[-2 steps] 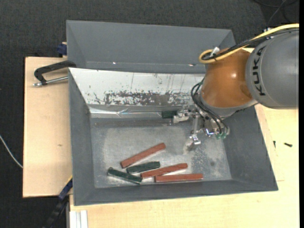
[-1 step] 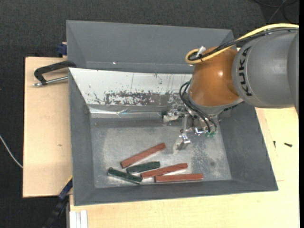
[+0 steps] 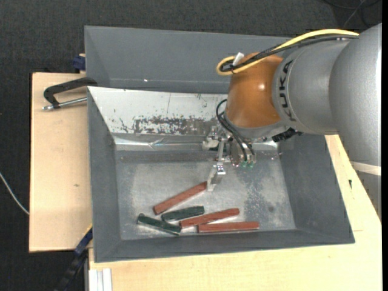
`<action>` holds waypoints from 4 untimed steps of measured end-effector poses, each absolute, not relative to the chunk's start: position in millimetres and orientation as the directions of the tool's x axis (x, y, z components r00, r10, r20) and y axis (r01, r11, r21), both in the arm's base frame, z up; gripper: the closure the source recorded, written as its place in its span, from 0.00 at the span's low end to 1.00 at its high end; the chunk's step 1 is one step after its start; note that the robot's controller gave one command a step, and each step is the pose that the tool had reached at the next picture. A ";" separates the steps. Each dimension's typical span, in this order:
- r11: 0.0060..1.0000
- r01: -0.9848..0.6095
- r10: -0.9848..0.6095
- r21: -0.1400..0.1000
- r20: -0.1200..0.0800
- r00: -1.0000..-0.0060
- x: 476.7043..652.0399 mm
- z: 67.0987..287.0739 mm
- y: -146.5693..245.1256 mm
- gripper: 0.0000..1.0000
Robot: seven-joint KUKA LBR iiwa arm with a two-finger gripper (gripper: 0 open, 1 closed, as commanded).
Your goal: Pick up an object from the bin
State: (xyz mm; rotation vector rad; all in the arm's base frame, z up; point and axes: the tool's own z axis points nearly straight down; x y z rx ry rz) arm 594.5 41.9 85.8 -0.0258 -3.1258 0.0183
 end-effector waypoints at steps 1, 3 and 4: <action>1.000 0.016 0.017 -0.011 0.011 -1.000 595.3 85.8 42.1 0.00; 1.000 0.016 0.016 -0.003 0.016 -1.000 588.0 88.2 41.0 1.00; 1.000 0.019 0.019 -0.001 -0.017 -1.000 593.8 88.6 41.2 0.00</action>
Offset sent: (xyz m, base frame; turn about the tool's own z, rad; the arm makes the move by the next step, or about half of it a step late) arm 0.0000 0.0000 0.0000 0.0000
